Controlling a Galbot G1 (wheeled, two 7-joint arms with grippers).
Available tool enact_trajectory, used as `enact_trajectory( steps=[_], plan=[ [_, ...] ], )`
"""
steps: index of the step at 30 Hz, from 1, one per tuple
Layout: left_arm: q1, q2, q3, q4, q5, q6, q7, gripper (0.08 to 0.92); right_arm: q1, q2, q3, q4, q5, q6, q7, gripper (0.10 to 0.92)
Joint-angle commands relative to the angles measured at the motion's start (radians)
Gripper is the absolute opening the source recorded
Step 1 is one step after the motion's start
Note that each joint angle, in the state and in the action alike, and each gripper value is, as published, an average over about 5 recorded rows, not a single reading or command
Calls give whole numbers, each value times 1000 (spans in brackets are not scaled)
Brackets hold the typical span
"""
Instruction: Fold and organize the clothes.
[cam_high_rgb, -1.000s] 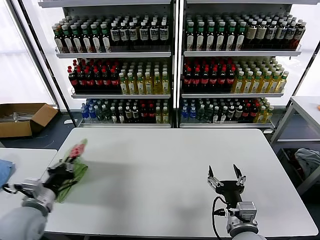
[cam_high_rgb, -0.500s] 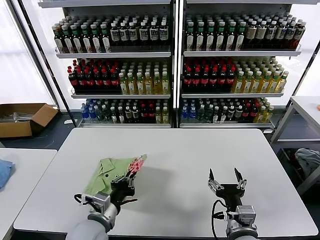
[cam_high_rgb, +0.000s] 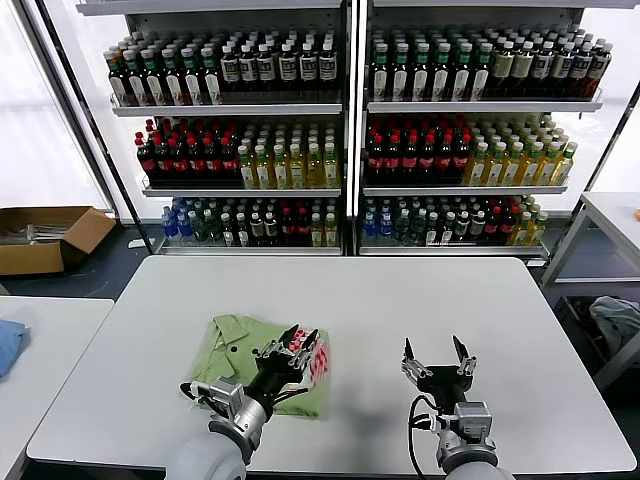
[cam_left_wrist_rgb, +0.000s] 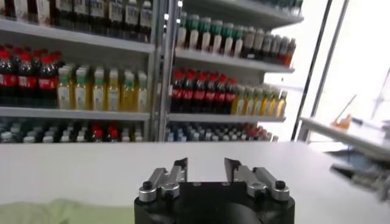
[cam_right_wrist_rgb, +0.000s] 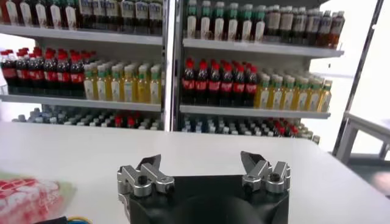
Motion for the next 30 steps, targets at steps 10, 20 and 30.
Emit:
enact_trajectory(
  steps=[10,20,30],
  plan=[
    [49,91,-307,-76,-95,63,-145,779,348,-49,-321,-180,589,-125,178,823],
    [79,96,-371,-70,-83,62,-147,823,380,3,-351,-279,486,-125,228,823],
    [71,96,-362,-37,-73,61,-149,823,377,29,-398,-299,434,-124,194,823]
  ],
)
